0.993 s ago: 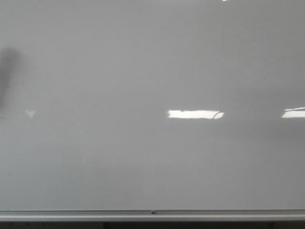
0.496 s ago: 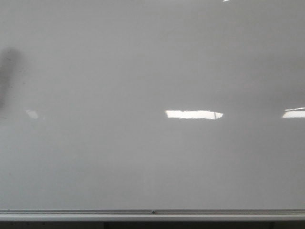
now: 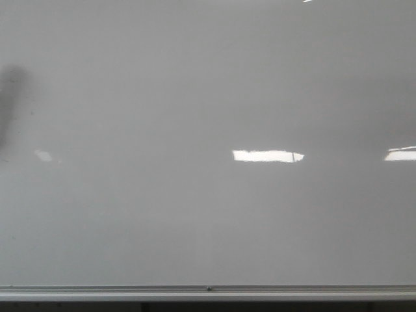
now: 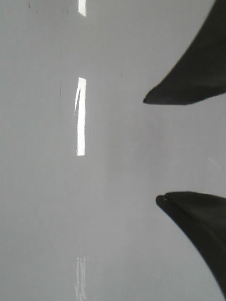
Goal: Write number 4 on whiteboard
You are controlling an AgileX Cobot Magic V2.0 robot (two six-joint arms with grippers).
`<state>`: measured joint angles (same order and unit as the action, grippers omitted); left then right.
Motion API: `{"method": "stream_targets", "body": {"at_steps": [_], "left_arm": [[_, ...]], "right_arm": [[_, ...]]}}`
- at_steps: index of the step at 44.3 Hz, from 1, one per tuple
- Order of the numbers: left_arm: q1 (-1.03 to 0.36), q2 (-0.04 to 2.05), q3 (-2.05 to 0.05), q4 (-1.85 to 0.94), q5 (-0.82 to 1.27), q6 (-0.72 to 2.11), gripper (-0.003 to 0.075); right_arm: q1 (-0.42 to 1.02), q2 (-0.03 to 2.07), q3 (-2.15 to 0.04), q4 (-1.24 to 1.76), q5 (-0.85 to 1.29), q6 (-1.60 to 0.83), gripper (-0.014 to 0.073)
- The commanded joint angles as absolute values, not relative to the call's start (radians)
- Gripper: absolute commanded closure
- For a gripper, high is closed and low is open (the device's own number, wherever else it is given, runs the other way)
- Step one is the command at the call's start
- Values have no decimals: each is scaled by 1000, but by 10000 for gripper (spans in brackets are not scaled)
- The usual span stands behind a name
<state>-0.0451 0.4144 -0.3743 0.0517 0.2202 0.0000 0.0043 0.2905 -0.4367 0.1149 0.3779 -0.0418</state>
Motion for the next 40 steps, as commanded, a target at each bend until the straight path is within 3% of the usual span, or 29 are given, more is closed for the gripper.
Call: {"method": "stream_targets", "body": {"at_steps": [1, 28, 40], "left_arm": [[-45, 482, -419, 82, 141, -10, 97], [-40, 1325, -697, 130, 0, -10, 101], [-31, 1504, -789, 130, -75, -10, 101]], "right_arm": [[-1, 306, -474, 121, 304, -45, 142], [-1, 306, -474, 121, 304, -45, 142], [-1, 306, -474, 121, 304, -45, 142]]}}
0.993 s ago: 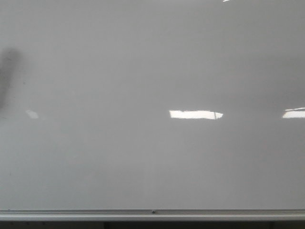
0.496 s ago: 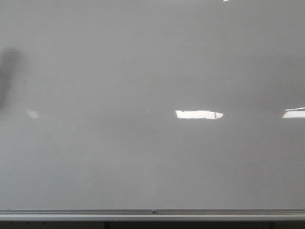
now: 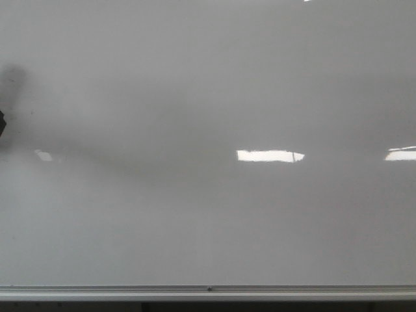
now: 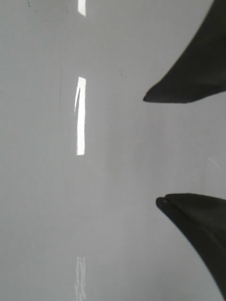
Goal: Write number 4 on whiteboard
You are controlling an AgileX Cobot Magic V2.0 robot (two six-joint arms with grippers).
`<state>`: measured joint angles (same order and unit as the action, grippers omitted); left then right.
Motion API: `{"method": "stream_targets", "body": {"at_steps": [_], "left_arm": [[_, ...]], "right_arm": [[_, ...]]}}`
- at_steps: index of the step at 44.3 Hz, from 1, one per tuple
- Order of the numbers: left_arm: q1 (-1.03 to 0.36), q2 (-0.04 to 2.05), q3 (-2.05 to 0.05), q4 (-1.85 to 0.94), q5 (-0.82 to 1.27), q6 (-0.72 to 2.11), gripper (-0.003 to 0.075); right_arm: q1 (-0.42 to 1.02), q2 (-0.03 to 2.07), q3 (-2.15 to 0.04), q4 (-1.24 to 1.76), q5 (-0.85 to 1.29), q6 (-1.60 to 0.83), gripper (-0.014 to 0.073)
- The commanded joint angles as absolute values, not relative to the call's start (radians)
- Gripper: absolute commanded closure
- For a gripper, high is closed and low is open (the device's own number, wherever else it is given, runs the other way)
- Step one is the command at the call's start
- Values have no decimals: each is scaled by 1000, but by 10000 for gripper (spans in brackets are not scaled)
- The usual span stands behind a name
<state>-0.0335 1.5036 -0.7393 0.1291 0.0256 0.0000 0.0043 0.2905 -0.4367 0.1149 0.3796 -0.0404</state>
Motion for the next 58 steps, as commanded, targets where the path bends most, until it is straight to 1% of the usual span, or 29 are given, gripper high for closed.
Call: {"method": "stream_targets", "body": {"at_steps": [1, 16, 21, 25, 29, 31, 33, 34, 35, 39, 42, 47, 52, 58], "left_arm": [[-31, 1514, -791, 130, -83, -10, 101], [-31, 1559, -797, 128, -131, -10, 103], [-31, 1559, -797, 130, -155, -10, 134], [-31, 1559, -797, 130, -159, -10, 198], [-31, 1559, -797, 130, -155, -10, 295], [-31, 1559, -797, 130, -147, -10, 356], [-31, 1559, -797, 130, -137, -10, 433], [-31, 1559, -797, 130, -135, -10, 456], [-31, 1559, -797, 130, -128, -10, 503], [-31, 1559, -797, 130, -114, -10, 646], [-33, 1555, -797, 130, -97, -10, 742], [-46, 1524, -797, 132, -54, -10, 740], [-84, 1473, -832, 134, 72, -6, 740], [-180, 1430, -923, 127, 346, 92, 740]], "right_arm": [[-1, 306, -474, 121, 304, -45, 142], [-1, 306, -474, 121, 304, -45, 142], [-1, 306, -474, 121, 304, -45, 142], [-1, 306, -474, 121, 304, -45, 142], [-1, 306, -474, 121, 304, -45, 142], [-1, 306, -474, 121, 304, -45, 142], [-1, 306, -474, 121, 304, -45, 142], [-1, 306, -474, 121, 304, -45, 142], [-1, 306, -474, 121, 304, -45, 142], [-1, 306, -474, 121, 304, -45, 142], [-1, 306, -474, 121, 304, -45, 142], [-1, 306, -474, 121, 304, -45, 142], [-1, 306, -474, 121, 304, -45, 142], [-1, 306, -474, 121, 302, -45, 142]]}}
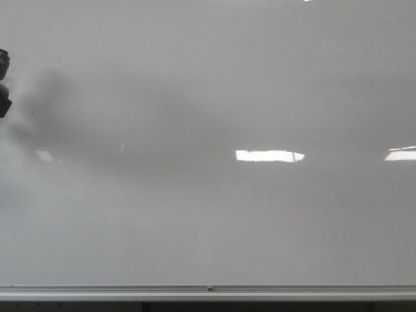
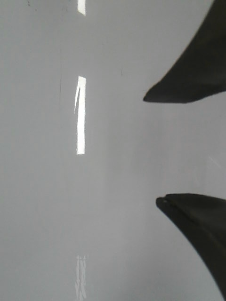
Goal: Write number 4 on whiteboard
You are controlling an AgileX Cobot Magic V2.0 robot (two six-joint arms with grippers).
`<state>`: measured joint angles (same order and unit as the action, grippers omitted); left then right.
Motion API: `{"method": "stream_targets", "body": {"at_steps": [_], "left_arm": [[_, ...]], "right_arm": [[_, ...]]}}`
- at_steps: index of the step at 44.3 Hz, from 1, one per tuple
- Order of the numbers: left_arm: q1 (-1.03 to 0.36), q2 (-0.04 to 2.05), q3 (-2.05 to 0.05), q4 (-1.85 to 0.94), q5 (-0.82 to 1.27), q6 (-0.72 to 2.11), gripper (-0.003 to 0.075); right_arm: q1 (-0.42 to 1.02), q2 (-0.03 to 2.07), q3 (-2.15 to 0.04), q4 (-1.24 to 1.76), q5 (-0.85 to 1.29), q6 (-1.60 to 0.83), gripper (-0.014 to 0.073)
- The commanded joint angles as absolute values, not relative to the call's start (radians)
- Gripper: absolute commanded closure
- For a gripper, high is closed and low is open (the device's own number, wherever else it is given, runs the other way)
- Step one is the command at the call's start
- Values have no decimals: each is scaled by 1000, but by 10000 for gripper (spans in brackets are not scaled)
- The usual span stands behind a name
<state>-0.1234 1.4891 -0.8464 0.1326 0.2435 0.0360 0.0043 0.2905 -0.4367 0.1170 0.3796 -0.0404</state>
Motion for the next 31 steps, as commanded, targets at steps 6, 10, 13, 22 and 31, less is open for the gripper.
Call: {"method": "stream_targets", "body": {"at_steps": [6, 10, 13, 22, 31], "left_arm": [[-301, 1421, -1006, 14, 586, 305, 740], [-374, 1421, -1047, -142, 764, 563, 740], [-423, 1421, -1068, -262, 899, 732, 740], [-544, 1421, -1100, -438, 1083, 901, 740], [-622, 1420, -1116, -438, 1177, 903, 740]], "right_arm": [[-1, 306, -474, 121, 302, -45, 142], [-1, 306, -474, 121, 302, -45, 142], [-1, 306, -474, 121, 302, -45, 142], [-1, 306, -474, 121, 302, -45, 142], [-1, 306, -474, 121, 303, -45, 141]]}}
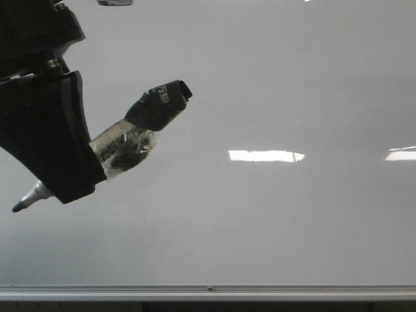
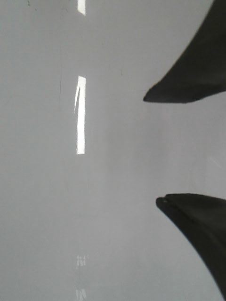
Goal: Write number 4 on whiteboard
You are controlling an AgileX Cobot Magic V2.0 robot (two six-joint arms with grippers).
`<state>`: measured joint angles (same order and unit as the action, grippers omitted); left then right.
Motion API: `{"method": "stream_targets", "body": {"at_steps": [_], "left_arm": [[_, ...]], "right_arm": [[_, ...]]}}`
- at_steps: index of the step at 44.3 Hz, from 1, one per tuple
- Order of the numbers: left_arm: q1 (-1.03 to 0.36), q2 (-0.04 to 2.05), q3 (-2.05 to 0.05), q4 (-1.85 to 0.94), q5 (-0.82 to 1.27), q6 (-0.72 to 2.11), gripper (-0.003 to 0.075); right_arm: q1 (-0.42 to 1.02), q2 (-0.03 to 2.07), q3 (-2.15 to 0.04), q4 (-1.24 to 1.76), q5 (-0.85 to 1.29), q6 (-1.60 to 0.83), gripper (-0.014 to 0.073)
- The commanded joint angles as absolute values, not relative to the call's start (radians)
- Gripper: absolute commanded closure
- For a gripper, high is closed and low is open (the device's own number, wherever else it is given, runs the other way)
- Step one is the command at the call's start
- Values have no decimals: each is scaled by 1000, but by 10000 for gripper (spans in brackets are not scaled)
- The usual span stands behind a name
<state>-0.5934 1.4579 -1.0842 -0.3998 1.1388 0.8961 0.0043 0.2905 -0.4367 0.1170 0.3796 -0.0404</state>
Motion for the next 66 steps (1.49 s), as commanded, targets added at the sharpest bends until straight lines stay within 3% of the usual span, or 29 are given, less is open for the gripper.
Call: {"method": "stream_targets", "body": {"at_steps": [1, 14, 32, 37, 46, 66], "left_arm": [[-628, 1420, -1116, -438, 1191, 905, 740], [-662, 1420, -1116, -440, 1230, 1011, 741], [-662, 1420, -1116, -440, 1196, 1033, 741], [-662, 1420, -1116, -440, 1195, 1033, 741], [-662, 1420, -1116, -440, 1189, 1033, 741], [-662, 1420, -1116, -445, 1176, 1033, 741]], "right_arm": [[-1, 306, -474, 121, 303, -45, 141], [26, 430, -574, 129, 443, -82, 139], [399, 871, -883, 740, 930, -777, 139], [468, 973, -919, 804, 931, -859, 135], [560, 1131, -955, 806, 906, -898, 53], [680, 1346, -1037, 845, 793, -949, 56]]}}
